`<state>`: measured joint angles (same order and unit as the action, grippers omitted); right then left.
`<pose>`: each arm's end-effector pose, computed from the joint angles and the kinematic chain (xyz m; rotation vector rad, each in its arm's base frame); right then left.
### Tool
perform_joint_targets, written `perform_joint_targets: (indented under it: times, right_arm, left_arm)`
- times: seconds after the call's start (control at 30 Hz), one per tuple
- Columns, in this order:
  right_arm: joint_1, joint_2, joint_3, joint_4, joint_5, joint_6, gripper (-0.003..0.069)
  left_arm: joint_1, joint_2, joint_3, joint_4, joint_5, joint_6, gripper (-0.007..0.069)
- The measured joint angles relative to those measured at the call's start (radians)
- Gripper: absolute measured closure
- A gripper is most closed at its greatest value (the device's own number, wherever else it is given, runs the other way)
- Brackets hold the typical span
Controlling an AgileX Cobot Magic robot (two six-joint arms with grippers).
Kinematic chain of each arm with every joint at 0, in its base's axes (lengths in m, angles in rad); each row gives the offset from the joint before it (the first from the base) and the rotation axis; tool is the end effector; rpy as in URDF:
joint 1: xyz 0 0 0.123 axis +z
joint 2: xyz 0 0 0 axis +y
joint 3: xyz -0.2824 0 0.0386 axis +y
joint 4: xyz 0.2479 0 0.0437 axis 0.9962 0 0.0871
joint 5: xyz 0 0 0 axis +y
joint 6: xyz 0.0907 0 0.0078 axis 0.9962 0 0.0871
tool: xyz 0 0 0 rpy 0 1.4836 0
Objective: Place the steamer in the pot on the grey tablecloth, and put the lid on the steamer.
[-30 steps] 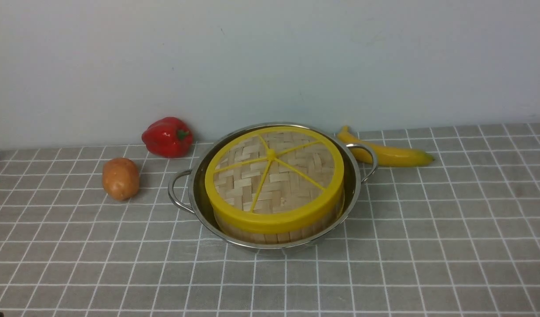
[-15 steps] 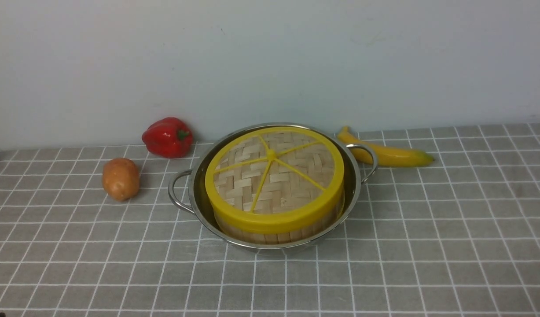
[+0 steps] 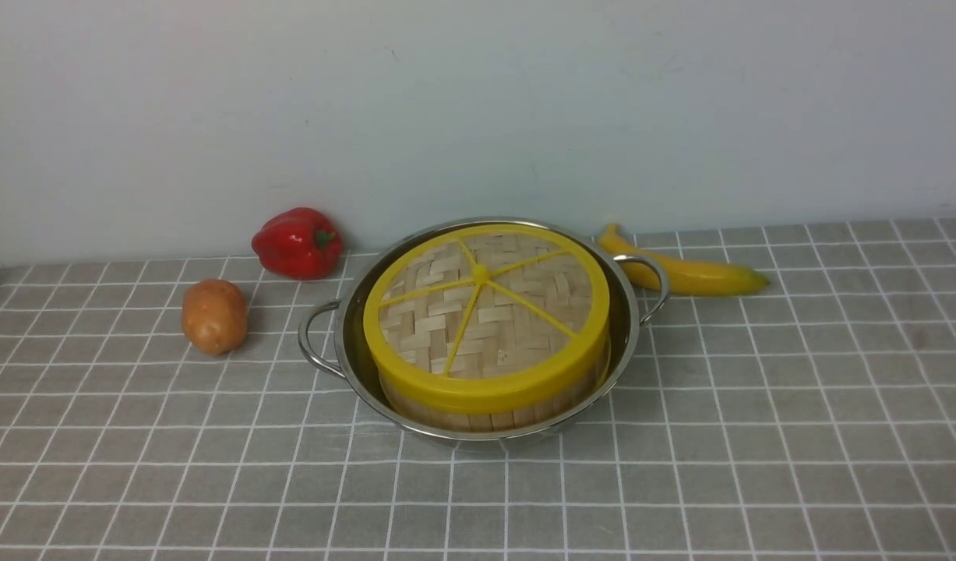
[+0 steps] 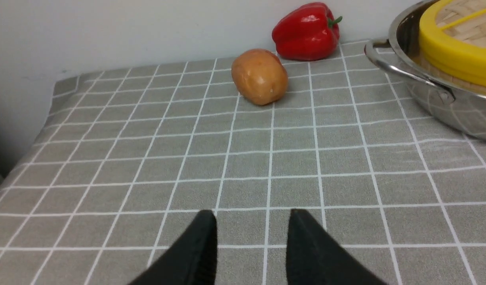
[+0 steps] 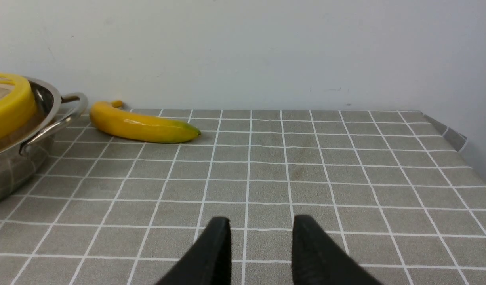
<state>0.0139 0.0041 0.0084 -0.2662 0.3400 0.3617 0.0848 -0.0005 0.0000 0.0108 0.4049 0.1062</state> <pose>0.0540 -0.0073 0.1804 0.1495 1.8178 0.0074 0.0517 0.0048 0.1768 0.0267 1.8902 0.1413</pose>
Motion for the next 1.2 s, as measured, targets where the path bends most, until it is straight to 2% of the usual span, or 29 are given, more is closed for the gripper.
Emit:
perform_joint_targets:
  times: [1.2]
  right_arm:
    - [0.000, 0.000, 0.000, 0.000, 0.000, 0.000, 0.0416]
  left_arm:
    - [0.000, 0.000, 0.007, -0.022, -0.036, -0.002, 0.0382]
